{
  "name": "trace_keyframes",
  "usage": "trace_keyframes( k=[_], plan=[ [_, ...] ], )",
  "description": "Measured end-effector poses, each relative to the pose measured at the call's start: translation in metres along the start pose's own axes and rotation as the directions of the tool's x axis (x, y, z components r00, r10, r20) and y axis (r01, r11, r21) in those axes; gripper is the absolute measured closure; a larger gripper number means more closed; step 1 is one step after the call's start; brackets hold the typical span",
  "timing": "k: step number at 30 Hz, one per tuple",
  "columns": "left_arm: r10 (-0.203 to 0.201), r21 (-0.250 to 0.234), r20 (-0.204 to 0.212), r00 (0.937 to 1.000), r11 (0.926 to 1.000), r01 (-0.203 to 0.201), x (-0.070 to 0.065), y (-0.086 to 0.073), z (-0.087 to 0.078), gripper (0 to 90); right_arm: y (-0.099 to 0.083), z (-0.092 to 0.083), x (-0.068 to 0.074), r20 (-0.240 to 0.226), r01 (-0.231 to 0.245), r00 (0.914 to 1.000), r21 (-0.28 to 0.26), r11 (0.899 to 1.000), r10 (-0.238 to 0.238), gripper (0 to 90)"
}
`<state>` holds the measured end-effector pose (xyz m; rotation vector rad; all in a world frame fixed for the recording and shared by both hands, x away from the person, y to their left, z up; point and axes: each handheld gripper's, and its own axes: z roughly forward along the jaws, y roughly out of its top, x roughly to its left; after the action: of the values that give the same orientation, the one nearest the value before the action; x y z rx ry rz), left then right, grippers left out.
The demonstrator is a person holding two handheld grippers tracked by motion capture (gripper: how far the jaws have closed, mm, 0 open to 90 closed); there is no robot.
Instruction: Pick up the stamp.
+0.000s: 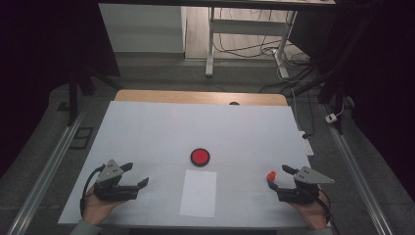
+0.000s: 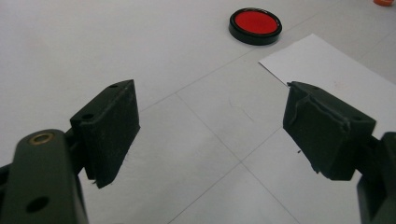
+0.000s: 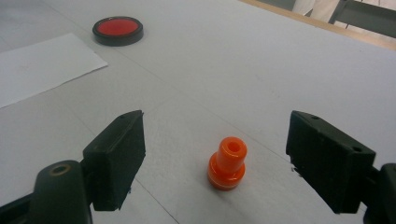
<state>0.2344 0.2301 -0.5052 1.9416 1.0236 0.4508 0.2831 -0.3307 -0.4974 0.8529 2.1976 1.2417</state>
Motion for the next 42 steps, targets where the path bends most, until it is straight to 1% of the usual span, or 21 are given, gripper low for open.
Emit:
trace_keyframes(
  k=[2,4,7,9,15,20,29,30,31,34,37,39,41,42],
  plan=[
    [0.002,0.001,0.004,1.0000,1.0000,-0.002,0.001,0.001,0.002,18.3,0.000,0.001,-0.001,-0.008,-0.006,1.0000,0.001,1.000,0.006,20.4],
    [0.007,0.000,0.008,0.9999,1.0000,-0.007,0.002,0.002,0.004,18.3,0.000,0.002,-0.001,0.001,-0.002,1.0000,0.007,1.000,0.002,20.7],
    [0.015,0.005,0.006,0.9999,0.9999,-0.015,0.002,0.003,0.006,18.7,0.000,0.004,-0.001,-0.005,-0.003,1.0000,0.014,1.000,0.003,21.2],
    [0.020,0.008,0.005,0.9998,0.9998,-0.020,0.002,0.003,0.008,18.8,-0.001,0.005,-0.001,-0.005,0.000,1.0000,0.031,1.000,0.000,22.1],
    [0.028,0.009,0.002,0.9996,0.9996,-0.028,0.000,0.004,0.009,19.2,0.000,0.002,-0.001,-0.001,-0.011,0.9999,0.028,1.000,0.011,24.1],
    [0.029,0.010,0.000,0.9996,0.9995,-0.029,-0.002,0.004,0.009,19.1,0.001,0.001,0.001,-0.006,-0.012,0.9999,0.022,1.000,0.012,24.8],
    [0.043,0.017,-0.003,0.9991,0.9989,-0.043,-0.003,0.003,0.010,20.7,0.004,0.003,0.001,-0.006,-0.005,1.0000,0.035,0.999,0.006,26.2],
    [0.050,0.020,-0.004,0.9988,0.9986,-0.050,-0.003,0.002,0.010,20.9,0.005,0.003,0.001,-0.008,-0.009,0.9999,0.033,0.999,0.010,26.3],
    [0.050,0.020,-0.004,0.9988,0.9986,-0.050,-0.003,0.002,0.010,20.9,0.006,0.002,0.001,-0.003,-0.008,1.0000,0.037,0.999,0.008,26.5],
    [0.051,0.021,-0.009,0.9987,0.9985,-0.051,-0.004,0.002,0.011,21.0,0.008,0.001,0.001,-0.006,-0.012,0.9999,0.029,0.999,0.012,26.9],
    [0.051,0.027,-0.008,0.9987,0.9984,-0.051,-0.004,0.002,0.012,21.1,0.010,0.001,0.000,-0.002,-0.014,0.9999,0.035,0.999,0.014,27.3],
    [0.051,0.030,-0.009,0.9986,0.9982,-0.051,-0.004,0.002,0.012,21.1,0.013,0.002,-0.001,0.008,-0.024,0.9997,0.046,0.999,0.023,27.9],
    [0.051,0.030,-0.010,0.9987,0.9983,-0.051,-0.004,0.001,0.013,21.1,0.014,0.003,-0.001,0.008,-0.029,0.9996,0.050,0.998,0.028,28.2],
    [0.051,0.031,-0.010,0.9987,0.9982,-0.050,-0.004,0.001,0.013,21.1,0.016,0.004,-0.002,0.008,-0.034,0.9994,0.060,0.998,0.034,28.6]
  ],
)
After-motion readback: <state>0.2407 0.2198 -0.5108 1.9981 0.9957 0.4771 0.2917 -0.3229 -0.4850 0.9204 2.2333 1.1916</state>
